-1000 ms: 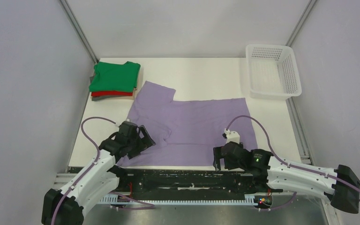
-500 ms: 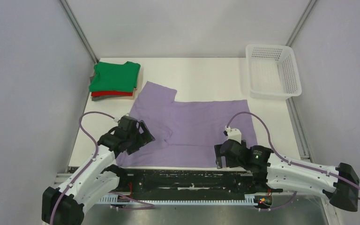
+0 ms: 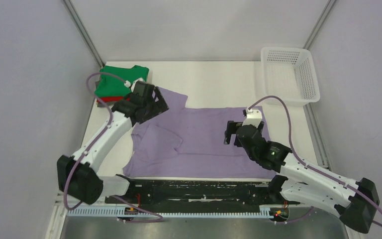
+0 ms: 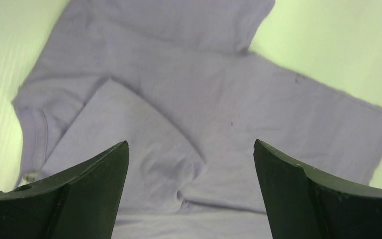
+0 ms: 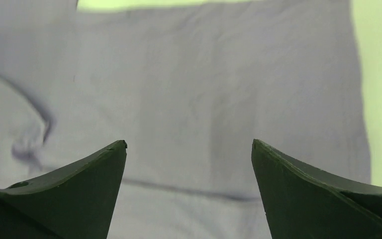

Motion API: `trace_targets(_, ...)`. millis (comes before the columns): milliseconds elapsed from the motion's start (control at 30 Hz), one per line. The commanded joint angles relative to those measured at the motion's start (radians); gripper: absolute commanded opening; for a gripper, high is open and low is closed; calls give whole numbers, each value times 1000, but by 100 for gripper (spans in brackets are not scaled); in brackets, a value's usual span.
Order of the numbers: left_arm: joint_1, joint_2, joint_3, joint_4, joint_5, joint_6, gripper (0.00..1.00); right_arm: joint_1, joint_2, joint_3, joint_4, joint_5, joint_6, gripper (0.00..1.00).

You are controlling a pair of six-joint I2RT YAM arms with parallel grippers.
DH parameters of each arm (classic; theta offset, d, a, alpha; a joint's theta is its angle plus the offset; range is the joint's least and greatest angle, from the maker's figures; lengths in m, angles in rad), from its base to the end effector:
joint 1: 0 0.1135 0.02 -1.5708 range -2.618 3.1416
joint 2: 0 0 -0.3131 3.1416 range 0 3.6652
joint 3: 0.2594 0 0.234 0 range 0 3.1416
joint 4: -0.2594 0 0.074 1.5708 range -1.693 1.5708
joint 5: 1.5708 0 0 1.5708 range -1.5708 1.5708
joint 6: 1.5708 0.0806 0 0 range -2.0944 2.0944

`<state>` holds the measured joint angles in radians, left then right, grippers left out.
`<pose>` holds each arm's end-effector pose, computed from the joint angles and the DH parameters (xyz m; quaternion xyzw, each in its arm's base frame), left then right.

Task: Fold and stack the t-shirts
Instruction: Grab the side of the flattened tshirt furthest away from the robot with both arms

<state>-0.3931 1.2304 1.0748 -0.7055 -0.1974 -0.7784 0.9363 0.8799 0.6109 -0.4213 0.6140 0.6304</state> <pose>0.2351 -0.0804 0.3168 -0.2123 0.9093 -0.1141 0.3392 0.1336 0.1032 0.2635 -0.0041 0.8719 0.0930 0.4808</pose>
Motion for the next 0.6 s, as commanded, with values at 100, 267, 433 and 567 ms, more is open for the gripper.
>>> trace_targets(100,63,440,442,-57,-99,207,100,-248,79,13,260,-91,-221,98)
trace_targets(267,125,719,748,-90,-91,325,100,-356,157,1,287,-170,-262,98)
trace_targets(433,177,945,961,-91,-60,359,100,-440,224,-9,304,-311,-282,98)
trace_targets(567,186,1068,1091,-78,-27,408,96,-471,256,-13,290,-338,-290,98)
